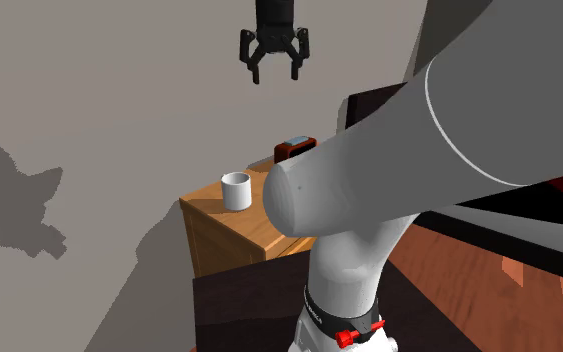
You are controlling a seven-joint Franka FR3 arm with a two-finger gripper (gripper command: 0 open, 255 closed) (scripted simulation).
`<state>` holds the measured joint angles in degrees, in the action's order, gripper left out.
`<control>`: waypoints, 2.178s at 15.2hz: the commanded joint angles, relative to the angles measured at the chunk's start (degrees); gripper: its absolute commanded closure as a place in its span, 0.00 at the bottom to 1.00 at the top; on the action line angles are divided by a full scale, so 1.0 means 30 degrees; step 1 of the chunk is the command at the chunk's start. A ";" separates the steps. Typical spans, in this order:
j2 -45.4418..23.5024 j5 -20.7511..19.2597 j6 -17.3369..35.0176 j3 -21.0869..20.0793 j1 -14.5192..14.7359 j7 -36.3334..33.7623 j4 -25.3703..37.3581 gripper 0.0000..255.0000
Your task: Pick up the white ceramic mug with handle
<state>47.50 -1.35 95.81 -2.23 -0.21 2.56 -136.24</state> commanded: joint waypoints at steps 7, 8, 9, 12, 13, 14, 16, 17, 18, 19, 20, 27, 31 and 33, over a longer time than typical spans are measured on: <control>-0.2946 0.0177 0.3604 -0.0152 -0.0025 -0.0334 -0.1148 0.00; -0.3517 0.0200 0.4198 -0.0178 -0.0029 -0.0388 -0.1251 0.00; -0.4109 0.0221 0.4787 -0.0205 -0.0034 -0.0442 -0.1329 0.00; -0.6000 0.0274 0.6513 -0.0289 -0.0054 -0.0601 -0.1408 0.00; -0.6665 0.0286 0.7071 -0.0318 -0.0063 -0.0654 -0.1382 0.00; -0.7344 0.0296 0.7619 -0.0347 -0.0071 -0.0707 -0.1331 0.00; -0.8744 0.0305 0.8677 -0.0403 -0.0087 -0.0815 -0.1151 0.00; -0.9462 0.0304 0.9185 -0.0429 -0.0094 -0.0870 -0.1022 0.00; -1.0189 0.0301 0.9677 -0.0457 -0.0103 -0.0925 -0.0869 0.00; -1.0925 0.0294 1.0154 -0.0483 -0.0112 -0.0981 -0.0690 0.00; -1.1668 0.0282 1.0612 -0.0506 -0.0116 -0.1039 -0.0486 0.00; -1.6993 0.0115 1.3274 -0.0613 -0.0113 -0.1450 0.1610 0.00; -1.9926 0.0000 1.4282 -0.0605 -0.0048 -0.1655 0.3226 0.00; -2.0308 -0.0047 1.4744 -0.0586 -0.0034 -0.1688 0.3145 0.00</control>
<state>-12.23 -1.39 139.22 -4.00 -0.38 -2.36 -127.15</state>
